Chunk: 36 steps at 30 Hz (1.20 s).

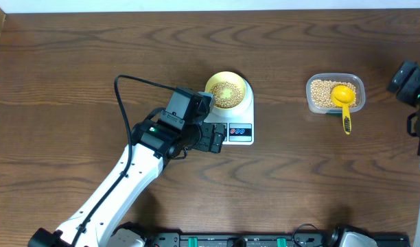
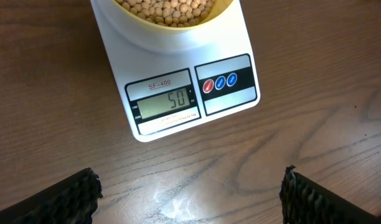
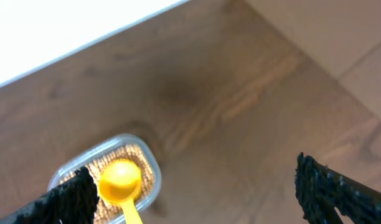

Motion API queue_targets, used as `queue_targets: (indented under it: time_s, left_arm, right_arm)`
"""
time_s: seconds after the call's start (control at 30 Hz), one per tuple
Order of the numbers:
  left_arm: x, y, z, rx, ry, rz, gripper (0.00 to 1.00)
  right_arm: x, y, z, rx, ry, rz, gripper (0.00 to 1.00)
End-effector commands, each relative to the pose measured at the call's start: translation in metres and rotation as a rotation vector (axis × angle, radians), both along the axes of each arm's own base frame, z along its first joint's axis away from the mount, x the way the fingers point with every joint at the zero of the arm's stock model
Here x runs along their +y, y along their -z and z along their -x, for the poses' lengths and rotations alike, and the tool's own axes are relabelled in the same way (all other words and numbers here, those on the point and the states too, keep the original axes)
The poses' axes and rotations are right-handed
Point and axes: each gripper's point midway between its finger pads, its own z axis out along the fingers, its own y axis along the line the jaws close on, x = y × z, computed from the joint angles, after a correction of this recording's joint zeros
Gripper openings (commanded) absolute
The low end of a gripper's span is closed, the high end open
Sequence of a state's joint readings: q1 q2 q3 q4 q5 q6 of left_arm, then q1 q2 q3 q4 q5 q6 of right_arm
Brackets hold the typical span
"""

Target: Scoop item into bowl and weigh 50g on scale

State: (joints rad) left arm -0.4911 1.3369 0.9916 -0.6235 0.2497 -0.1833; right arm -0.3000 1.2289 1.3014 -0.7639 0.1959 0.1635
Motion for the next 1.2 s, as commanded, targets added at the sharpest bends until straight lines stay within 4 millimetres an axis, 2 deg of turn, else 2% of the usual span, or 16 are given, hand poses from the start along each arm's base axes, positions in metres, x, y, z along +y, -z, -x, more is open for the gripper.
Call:
queue_targets:
  time_s: [0.0, 0.13, 0.33, 1.17]
  left_arm:
    - [0.001, -0.001, 0.002, -0.005, 0.006, 0.003, 0.94]
    - [0.001, -0.001, 0.002, -0.005, 0.006, 0.003, 0.94]
    - [0.001, -0.001, 0.002, -0.005, 0.006, 0.003, 0.94]
    - [0.001, -0.001, 0.002, -0.005, 0.006, 0.003, 0.94]
  right_arm:
    - [0.002, 0.004, 0.015, 0.056, 0.0, 0.0, 0.99]
    - [0.023, 0.026, 0.029, 0.149, -0.055, -0.105, 0.99]
    - [0.047, 0.043, 0.042, 0.225, -0.127, -0.217, 0.99]
    - [0.048, 0.046, 0.047, 0.247, -0.124, -0.224, 0.99]
